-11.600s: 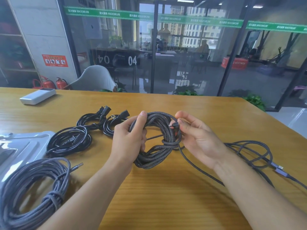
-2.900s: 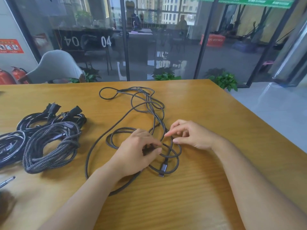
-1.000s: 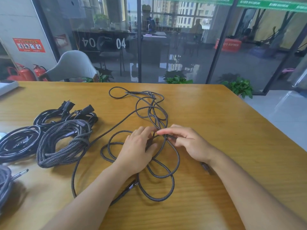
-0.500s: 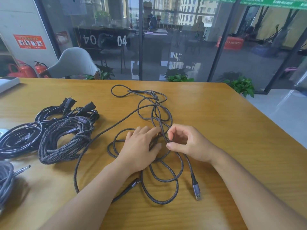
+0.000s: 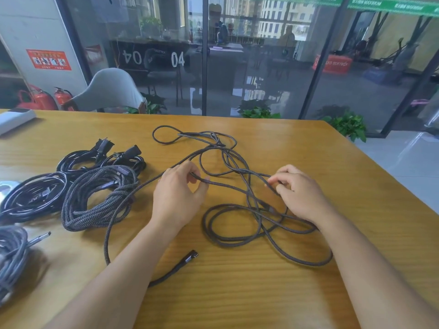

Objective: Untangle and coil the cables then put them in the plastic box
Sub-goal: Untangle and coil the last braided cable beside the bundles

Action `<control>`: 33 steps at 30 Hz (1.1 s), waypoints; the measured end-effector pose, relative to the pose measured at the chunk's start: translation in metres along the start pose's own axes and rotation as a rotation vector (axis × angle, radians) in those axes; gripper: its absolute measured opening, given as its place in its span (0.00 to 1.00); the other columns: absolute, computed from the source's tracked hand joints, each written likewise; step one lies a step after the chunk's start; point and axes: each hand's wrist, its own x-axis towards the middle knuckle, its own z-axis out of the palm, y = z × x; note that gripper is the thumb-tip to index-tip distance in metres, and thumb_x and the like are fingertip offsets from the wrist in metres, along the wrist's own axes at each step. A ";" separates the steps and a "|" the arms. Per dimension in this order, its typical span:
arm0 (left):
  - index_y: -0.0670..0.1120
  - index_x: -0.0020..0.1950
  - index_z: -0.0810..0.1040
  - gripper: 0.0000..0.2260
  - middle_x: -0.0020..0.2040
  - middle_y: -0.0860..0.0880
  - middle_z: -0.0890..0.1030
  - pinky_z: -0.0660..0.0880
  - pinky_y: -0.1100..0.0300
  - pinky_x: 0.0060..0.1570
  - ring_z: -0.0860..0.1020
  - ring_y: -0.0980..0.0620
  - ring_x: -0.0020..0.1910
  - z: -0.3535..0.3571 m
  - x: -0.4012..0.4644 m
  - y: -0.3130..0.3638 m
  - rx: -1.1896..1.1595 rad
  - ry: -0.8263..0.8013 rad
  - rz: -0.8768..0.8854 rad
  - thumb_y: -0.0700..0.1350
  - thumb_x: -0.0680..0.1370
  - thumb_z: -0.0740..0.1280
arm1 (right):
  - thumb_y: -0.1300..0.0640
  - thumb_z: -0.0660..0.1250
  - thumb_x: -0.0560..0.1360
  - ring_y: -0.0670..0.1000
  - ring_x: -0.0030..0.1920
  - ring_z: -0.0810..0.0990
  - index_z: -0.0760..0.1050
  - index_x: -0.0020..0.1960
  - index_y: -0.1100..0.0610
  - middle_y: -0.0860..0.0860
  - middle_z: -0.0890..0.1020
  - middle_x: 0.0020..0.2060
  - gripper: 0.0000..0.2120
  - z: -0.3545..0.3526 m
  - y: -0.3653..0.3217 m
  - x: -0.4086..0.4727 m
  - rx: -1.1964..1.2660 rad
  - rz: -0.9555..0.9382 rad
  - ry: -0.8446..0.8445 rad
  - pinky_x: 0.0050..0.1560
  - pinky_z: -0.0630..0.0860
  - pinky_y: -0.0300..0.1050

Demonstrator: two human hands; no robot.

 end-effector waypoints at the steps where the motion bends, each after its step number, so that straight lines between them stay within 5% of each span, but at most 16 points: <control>1: 0.55 0.48 0.76 0.07 0.43 0.59 0.78 0.68 0.57 0.42 0.75 0.53 0.49 0.000 0.000 0.001 0.007 -0.003 0.004 0.52 0.78 0.73 | 0.55 0.63 0.83 0.45 0.58 0.73 0.81 0.53 0.43 0.39 0.74 0.56 0.10 0.000 -0.002 -0.001 -0.010 -0.008 0.040 0.54 0.71 0.48; 4: 0.56 0.49 0.77 0.06 0.41 0.57 0.77 0.69 0.60 0.41 0.74 0.55 0.46 -0.001 -0.001 0.002 0.023 -0.001 0.018 0.53 0.78 0.73 | 0.48 0.69 0.81 0.44 0.58 0.74 0.81 0.52 0.44 0.39 0.76 0.56 0.03 -0.004 -0.016 -0.007 0.103 -0.125 0.176 0.56 0.70 0.44; 8: 0.56 0.51 0.80 0.05 0.38 0.57 0.77 0.68 0.61 0.41 0.72 0.57 0.45 0.000 -0.003 0.005 0.047 0.000 0.069 0.51 0.78 0.73 | 0.42 0.69 0.79 0.46 0.51 0.82 0.82 0.60 0.45 0.45 0.85 0.50 0.13 -0.007 -0.040 -0.019 0.496 -0.186 -0.223 0.54 0.78 0.39; 13: 0.54 0.61 0.81 0.12 0.49 0.57 0.79 0.70 0.52 0.57 0.72 0.51 0.55 0.001 -0.001 0.002 0.147 -0.010 0.193 0.46 0.78 0.72 | 0.52 0.70 0.82 0.43 0.50 0.84 0.82 0.62 0.46 0.46 0.87 0.45 0.09 0.004 -0.039 -0.017 0.348 -0.197 -0.352 0.57 0.77 0.39; 18: 0.48 0.77 0.72 0.23 0.73 0.45 0.73 0.63 0.45 0.72 0.65 0.41 0.75 -0.002 0.007 -0.009 0.346 -0.024 -0.009 0.49 0.82 0.67 | 0.55 0.68 0.83 0.41 0.46 0.84 0.84 0.56 0.43 0.42 0.87 0.41 0.09 -0.012 -0.017 -0.009 0.174 -0.064 -0.259 0.55 0.80 0.45; 22: 0.51 0.72 0.77 0.16 0.61 0.50 0.83 0.77 0.50 0.59 0.78 0.46 0.62 -0.001 0.007 -0.012 0.263 -0.179 -0.073 0.48 0.84 0.64 | 0.48 0.69 0.82 0.29 0.42 0.77 0.84 0.54 0.42 0.35 0.85 0.43 0.06 -0.018 -0.011 -0.010 0.071 -0.065 -0.180 0.42 0.70 0.29; 25: 0.54 0.64 0.83 0.11 0.52 0.56 0.85 0.77 0.58 0.53 0.81 0.53 0.52 0.002 0.002 -0.001 0.138 -0.279 0.000 0.47 0.83 0.67 | 0.47 0.67 0.83 0.31 0.40 0.78 0.85 0.52 0.43 0.29 0.82 0.37 0.07 -0.013 -0.011 -0.008 0.136 -0.063 -0.137 0.42 0.69 0.31; 27: 0.54 0.64 0.84 0.11 0.52 0.58 0.86 0.75 0.62 0.53 0.79 0.59 0.48 0.006 -0.003 0.008 0.053 -0.374 0.057 0.47 0.83 0.68 | 0.48 0.65 0.84 0.38 0.40 0.80 0.84 0.52 0.41 0.34 0.83 0.36 0.09 -0.006 -0.015 -0.007 0.109 -0.045 -0.127 0.44 0.72 0.38; 30: 0.54 0.66 0.84 0.12 0.55 0.60 0.86 0.78 0.57 0.60 0.81 0.62 0.53 0.015 -0.010 0.012 -0.099 -0.513 0.136 0.46 0.83 0.67 | 0.44 0.62 0.84 0.39 0.42 0.78 0.82 0.61 0.40 0.39 0.83 0.38 0.11 0.009 -0.025 -0.007 0.056 -0.065 -0.082 0.46 0.73 0.42; 33: 0.54 0.68 0.82 0.14 0.61 0.61 0.83 0.76 0.57 0.63 0.79 0.61 0.59 0.017 -0.011 0.012 -0.141 -0.612 0.156 0.44 0.84 0.65 | 0.35 0.60 0.82 0.41 0.33 0.77 0.70 0.73 0.36 0.40 0.82 0.39 0.20 0.019 -0.039 -0.009 0.060 -0.113 0.007 0.40 0.74 0.42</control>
